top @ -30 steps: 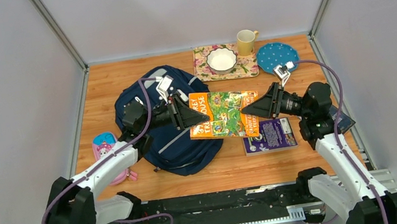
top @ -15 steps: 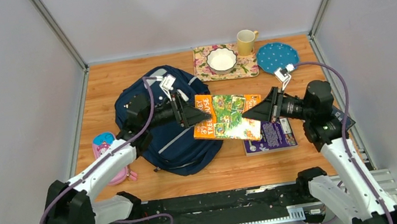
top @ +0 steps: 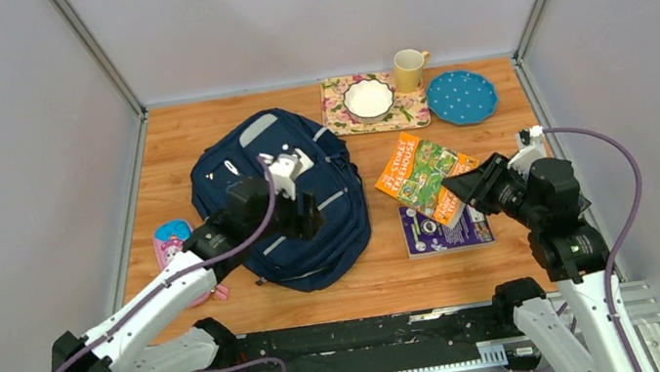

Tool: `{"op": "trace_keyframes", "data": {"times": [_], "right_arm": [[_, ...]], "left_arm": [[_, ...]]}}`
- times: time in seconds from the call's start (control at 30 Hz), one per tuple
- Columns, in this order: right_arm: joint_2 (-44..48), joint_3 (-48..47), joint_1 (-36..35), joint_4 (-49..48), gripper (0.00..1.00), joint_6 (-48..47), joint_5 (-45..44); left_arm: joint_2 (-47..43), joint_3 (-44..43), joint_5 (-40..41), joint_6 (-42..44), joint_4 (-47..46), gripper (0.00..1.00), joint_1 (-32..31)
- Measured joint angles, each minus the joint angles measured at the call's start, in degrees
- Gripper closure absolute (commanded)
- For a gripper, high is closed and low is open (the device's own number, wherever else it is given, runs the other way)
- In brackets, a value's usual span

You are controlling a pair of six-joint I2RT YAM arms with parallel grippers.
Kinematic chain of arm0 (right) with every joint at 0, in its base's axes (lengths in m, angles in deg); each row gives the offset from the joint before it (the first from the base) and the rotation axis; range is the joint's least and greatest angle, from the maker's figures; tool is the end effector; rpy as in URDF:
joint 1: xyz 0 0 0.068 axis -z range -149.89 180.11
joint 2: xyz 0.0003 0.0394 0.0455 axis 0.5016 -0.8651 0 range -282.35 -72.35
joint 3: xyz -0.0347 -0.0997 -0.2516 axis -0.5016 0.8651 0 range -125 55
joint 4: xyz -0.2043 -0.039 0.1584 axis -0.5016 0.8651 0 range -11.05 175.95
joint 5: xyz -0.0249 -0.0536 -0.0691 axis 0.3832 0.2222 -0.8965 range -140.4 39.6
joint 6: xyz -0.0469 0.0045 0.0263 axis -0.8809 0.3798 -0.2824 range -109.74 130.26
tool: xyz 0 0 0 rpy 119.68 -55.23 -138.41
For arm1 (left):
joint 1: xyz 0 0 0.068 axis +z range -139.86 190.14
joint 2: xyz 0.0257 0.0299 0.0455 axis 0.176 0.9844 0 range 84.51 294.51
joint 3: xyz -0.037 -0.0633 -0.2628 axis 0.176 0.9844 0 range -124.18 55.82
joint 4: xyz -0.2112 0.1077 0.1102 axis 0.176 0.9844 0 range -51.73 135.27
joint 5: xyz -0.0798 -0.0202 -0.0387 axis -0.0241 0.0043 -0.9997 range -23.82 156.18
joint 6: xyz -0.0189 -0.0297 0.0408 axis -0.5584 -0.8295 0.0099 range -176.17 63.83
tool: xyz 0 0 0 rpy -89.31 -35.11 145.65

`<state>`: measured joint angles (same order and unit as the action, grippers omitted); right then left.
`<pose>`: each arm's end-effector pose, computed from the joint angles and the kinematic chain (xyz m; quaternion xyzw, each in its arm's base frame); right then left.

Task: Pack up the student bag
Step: Place the book in the student bag.

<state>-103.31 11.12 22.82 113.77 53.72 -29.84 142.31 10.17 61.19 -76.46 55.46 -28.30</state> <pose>0.1161 0.0274 0.3224 0.1582 0.8060 0.3696 0.4344 0.1759 -0.1435 0.2904 0.1577 0.8481 -0.2801 0.4212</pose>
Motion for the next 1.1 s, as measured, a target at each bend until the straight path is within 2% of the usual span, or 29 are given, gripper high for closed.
{"op": "trace_keyframes", "data": {"times": [0.13,0.3,0.53,0.63,0.77,0.8,0.87,1.0,1.1], "right_arm": [[2.16,0.0,-0.02,3.06,1.0,0.24,-3.82],[3.23,0.0,-0.02,5.62,1.0,0.63,-6.82],[3.26,0.0,-0.02,6.12,1.0,0.68,-7.1],[2.97,0.0,-0.02,6.12,1.0,0.68,-6.99],[2.86,0.0,-0.02,6.12,1.0,0.66,-6.75],[2.82,0.0,-0.02,6.12,1.0,0.66,-6.67],[2.73,0.02,-0.02,6.12,1.0,0.66,-6.54],[2.62,0.35,-0.02,6.12,1.0,0.66,-6.27],[2.62,0.9,-0.02,6.12,1.0,0.66,-5.97]], "left_arm": [[3.26,0.04,5.51,6.08,2.82,0.2,-10.51],[10.47,0.07,11.04,12.63,2.71,0.2,-19.69],[22.6,-2.71,14.58,18.01,3.58,0.22,-22.05],[24.46,-4.28,14.71,18.84,3.39,0.31,-22.18],[25.57,-5.81,15.28,19.67,3.04,0.56,-22.18],[25.75,-5.99,15.43,19.52,2.95,0.58,-22.16],[26.25,-6.25,15.32,19.54,2.93,0.59,-22.16],[27.32,-6.29,14.47,19.28,2.95,0.43,-22.18],[27.71,-6.29,13.92,18.99,3.06,0.42,-22.08]]}}
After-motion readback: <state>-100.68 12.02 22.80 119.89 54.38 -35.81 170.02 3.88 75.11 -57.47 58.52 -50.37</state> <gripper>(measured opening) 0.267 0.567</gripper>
